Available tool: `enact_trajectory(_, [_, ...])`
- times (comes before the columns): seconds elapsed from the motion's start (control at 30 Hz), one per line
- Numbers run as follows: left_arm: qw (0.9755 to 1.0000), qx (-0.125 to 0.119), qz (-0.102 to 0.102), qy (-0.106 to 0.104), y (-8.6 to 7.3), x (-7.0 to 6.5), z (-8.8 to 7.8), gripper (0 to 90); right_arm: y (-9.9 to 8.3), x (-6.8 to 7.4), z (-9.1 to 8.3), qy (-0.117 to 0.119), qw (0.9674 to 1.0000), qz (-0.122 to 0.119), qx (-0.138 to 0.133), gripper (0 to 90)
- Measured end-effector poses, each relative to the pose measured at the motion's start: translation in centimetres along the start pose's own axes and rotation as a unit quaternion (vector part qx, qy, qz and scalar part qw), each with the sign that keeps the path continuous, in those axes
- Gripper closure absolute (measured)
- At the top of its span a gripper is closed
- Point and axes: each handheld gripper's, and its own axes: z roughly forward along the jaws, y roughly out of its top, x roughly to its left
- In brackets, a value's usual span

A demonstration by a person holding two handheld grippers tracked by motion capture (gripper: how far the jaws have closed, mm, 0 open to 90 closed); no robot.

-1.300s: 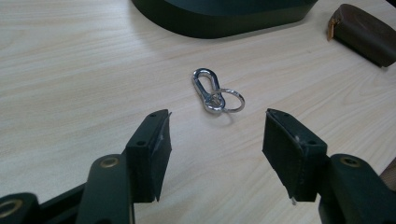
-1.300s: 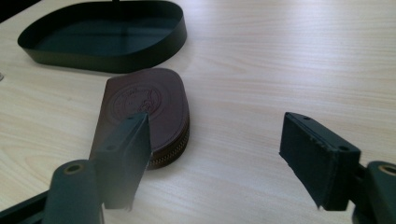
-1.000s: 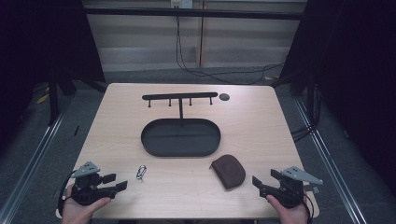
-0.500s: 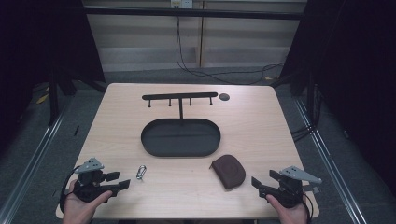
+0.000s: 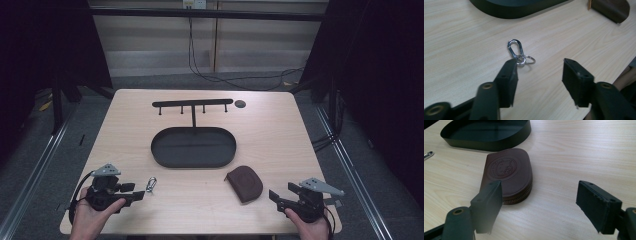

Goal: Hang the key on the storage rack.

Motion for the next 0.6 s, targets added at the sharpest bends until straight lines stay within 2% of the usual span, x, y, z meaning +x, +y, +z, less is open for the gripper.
enact_trajectory(0.13, [0.9998,0.001,-0.006,-0.018,0.8,0.4,0.1,50.8,0.0,0.0,0.0,-0.001,1.0,-0.001,0.0,20.5])
enact_trajectory(0.3, [0.9997,0.021,-0.011,0.008,1.5,0.6,0.5,50.5,0.0,0.0,0.0,0.004,1.0,-0.002,0.002,20.1])
enact_trajectory(0.33, [0.9996,0.018,-0.014,0.014,1.7,0.7,0.6,50.7,0.0,0.0,0.0,0.004,1.0,-0.003,0.002,20.1])
enact_trajectory(0.4, [0.9996,0.022,-0.016,0.012,1.9,0.7,0.7,51.7,0.0,0.0,0.0,0.004,1.0,-0.003,0.002,20.0])
enact_trajectory(0.47, [0.9993,0.034,-0.006,0.014,2.2,0.8,0.9,51.6,0.0,0.1,0.1,0.006,1.0,-0.002,0.002,19.7])
enact_trajectory(0.6, [0.9991,0.039,-0.013,0.013,2.7,0.9,1.3,48.2,0.0,0.1,0.1,0.006,1.0,-0.004,0.005,19.6])
